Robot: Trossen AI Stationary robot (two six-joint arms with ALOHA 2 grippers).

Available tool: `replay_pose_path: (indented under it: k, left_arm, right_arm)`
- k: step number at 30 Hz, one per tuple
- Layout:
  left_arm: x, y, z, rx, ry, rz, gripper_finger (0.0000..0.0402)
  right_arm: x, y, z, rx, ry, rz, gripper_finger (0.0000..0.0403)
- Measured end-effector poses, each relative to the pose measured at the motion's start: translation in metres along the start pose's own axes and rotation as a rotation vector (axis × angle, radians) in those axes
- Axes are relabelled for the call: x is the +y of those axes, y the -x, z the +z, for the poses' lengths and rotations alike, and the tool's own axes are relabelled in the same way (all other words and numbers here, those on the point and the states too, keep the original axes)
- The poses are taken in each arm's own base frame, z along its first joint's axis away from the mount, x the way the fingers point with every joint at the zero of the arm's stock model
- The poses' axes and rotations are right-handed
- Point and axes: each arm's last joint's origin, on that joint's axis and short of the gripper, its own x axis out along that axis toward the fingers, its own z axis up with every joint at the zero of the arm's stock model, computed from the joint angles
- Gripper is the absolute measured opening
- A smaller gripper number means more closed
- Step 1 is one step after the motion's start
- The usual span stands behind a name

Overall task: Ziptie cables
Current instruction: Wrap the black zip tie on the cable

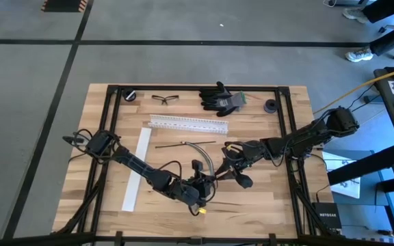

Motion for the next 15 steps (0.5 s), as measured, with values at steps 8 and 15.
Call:
replay_pose_path:
  k: [8, 15]
  left_arm:
    - [0.0038, -0.0055, -0.0009, -0.004, 0.009, -0.053, 0.0000]
    - [0.0048, -0.0051, 0.0008, -0.011, -0.032, -0.013, 0.0000]
  right_arm:
    - [-0.0002, 0.0000, 0.0000, -0.002, 0.008, -0.007, 0.0087]
    - [-0.0003, -0.0001, -0.0002, 0.000, 0.008, -0.008, 0.0087]
